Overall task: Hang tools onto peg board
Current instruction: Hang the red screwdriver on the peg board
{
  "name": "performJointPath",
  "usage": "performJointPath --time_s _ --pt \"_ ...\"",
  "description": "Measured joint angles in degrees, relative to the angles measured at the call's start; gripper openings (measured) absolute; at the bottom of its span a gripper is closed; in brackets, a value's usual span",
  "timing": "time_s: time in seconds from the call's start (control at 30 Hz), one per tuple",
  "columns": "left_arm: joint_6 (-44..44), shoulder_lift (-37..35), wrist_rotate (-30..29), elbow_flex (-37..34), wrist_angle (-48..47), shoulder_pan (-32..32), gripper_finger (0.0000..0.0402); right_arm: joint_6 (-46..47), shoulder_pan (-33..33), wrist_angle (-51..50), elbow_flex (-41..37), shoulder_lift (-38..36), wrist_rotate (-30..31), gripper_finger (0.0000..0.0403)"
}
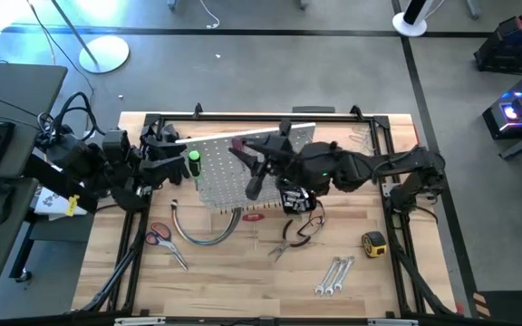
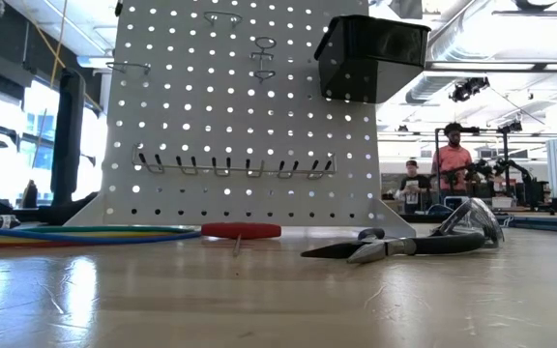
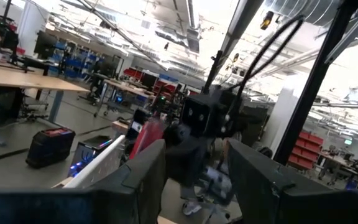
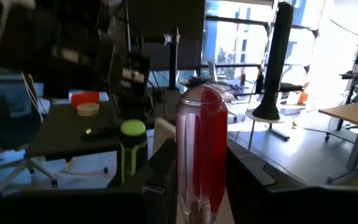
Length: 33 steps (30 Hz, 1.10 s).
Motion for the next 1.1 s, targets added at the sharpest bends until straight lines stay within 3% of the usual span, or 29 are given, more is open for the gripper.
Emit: performJointPath --time_s 0.37,0.67,0.9,1.1 --pt "-1.35 0.0 0.0 -0.02 -1.28 0.0 0.0163 -0.55 -0.27 -0.42 0.0 0.82 4.64 0.0084" --pt "-2.35 0.31 0.0 -0.02 -2.59 0.0 0.0163 4.3 -0.33 -1.23 0.0 0.81 5.39 0.0084" --pt "-2.92 0.28 0.0 -0.02 -3.07 0.0 0.0163 4.49 -0.31 -1.22 0.0 0.81 5.43 0.019" --pt "-2.89 0.28 0.0 -0.02 -3.12 0.0 0.0163 4.35 0.35 -1.22 0.0 0.81 5.5 0.0207"
